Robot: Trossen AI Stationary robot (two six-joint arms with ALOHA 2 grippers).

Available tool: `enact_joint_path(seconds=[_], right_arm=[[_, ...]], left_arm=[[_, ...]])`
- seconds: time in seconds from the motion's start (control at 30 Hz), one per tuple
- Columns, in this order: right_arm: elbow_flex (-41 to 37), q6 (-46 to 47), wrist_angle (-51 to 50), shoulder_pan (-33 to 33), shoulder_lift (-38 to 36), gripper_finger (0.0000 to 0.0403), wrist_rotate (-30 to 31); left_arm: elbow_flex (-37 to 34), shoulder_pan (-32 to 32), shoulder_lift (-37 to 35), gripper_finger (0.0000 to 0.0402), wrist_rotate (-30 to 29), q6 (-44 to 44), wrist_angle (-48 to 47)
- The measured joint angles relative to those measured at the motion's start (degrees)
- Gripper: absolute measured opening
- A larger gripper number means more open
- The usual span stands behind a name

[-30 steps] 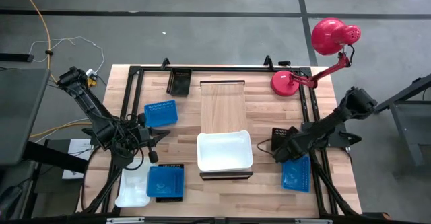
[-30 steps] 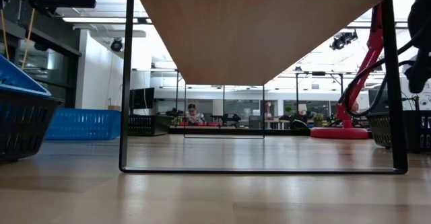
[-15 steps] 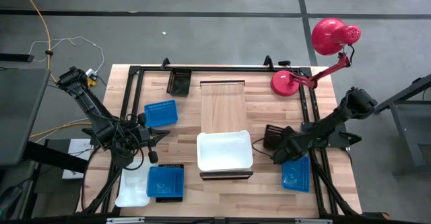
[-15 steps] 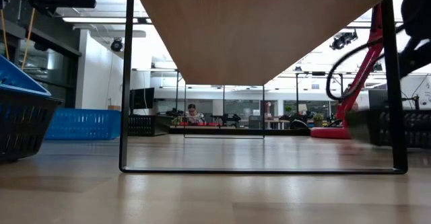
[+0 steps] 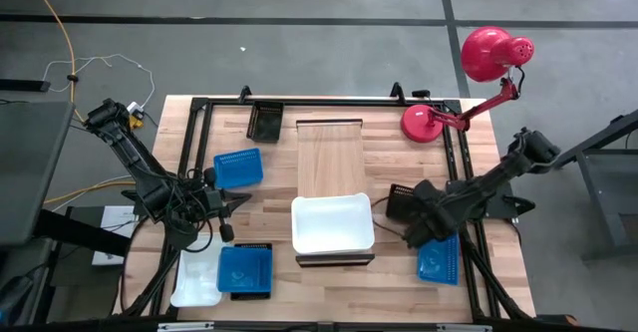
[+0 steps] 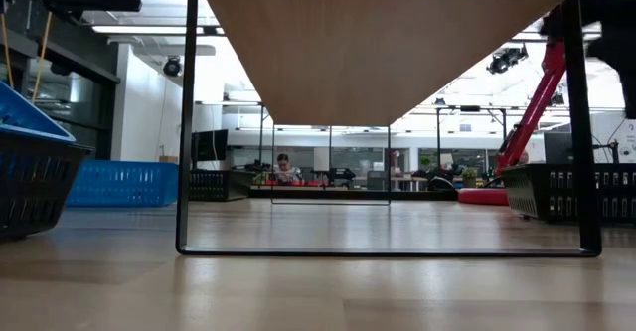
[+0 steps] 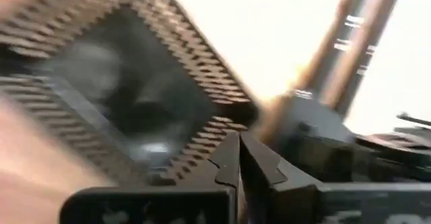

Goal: Stack baskets on shelf by color
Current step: Put the right black bin on the shelf

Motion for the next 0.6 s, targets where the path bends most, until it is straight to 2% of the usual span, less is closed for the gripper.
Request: enact_joint_path(seconds=[0.1, 0.27, 0.4, 0.6], right_arm=[[1.28, 0.23, 1.88, 0.59, -0.13, 0.0, -0.44], [0.31, 6.12, 2.46, 2.09, -0.2, 0.0016, -2.24], [-2.04, 12.03, 2.43, 4.29, -0.2, 0.0062, -4.77], [-4.69, 23.43, 2.05, 7.86, -0.2, 0.0147, -3.85]], left_arm=[[0.0, 0.0, 0.0, 0.0, 0.82, 0.0, -0.02], [0.0, 0.0, 0.0, 0.0, 1.63, 0.0, -0.04], [0.0, 0.02, 0.0, 0.0, 1.63, 0.0, -0.04], [0.0, 0.02, 0.0, 0.0, 1.63, 0.02, -0.07]])
